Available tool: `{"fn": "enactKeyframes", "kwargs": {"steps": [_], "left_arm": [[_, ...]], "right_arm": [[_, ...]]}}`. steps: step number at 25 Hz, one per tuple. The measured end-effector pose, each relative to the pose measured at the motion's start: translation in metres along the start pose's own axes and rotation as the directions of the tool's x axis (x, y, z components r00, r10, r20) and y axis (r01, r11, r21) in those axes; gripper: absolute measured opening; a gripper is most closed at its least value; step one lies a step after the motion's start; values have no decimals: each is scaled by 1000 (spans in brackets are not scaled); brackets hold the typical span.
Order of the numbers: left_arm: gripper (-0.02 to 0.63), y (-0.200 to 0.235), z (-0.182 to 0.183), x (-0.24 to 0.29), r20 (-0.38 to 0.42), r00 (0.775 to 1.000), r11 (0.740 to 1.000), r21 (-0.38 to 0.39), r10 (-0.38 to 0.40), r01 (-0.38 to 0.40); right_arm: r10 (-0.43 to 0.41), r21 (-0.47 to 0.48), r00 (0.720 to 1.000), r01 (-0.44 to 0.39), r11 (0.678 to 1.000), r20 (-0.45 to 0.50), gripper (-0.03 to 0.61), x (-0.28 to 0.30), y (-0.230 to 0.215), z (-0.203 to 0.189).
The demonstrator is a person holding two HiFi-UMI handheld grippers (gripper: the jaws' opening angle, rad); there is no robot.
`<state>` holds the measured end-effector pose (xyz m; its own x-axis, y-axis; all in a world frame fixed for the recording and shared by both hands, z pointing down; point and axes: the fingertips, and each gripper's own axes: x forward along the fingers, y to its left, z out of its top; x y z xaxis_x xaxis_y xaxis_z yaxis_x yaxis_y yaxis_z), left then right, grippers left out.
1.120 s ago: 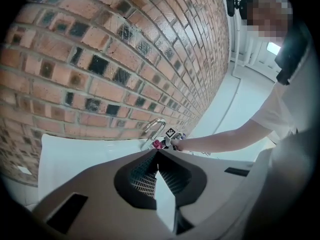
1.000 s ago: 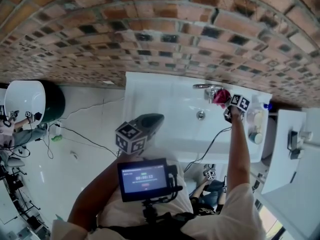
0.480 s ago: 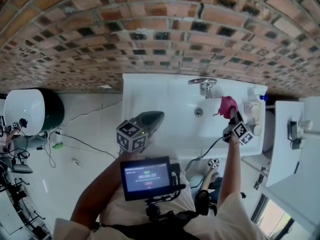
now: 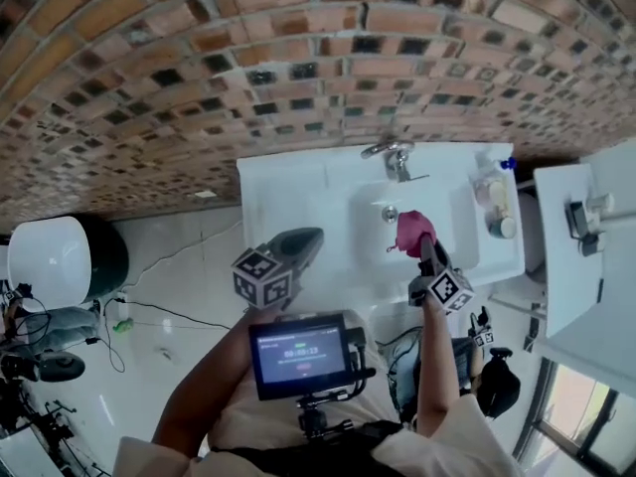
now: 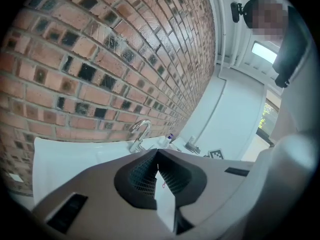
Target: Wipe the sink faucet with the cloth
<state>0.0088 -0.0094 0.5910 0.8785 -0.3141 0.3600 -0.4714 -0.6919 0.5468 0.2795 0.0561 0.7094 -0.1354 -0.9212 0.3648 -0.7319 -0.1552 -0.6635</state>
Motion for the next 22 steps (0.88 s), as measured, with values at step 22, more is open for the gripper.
{"fn": "enactKeyframes", "kwargs": {"steps": [22], "left_arm": [[-9, 29, -15, -118, 76, 973, 976, 20, -217, 216]], "right_arm": [[-220, -170, 966, 241, 956, 134, 81, -115, 150, -59]]}}
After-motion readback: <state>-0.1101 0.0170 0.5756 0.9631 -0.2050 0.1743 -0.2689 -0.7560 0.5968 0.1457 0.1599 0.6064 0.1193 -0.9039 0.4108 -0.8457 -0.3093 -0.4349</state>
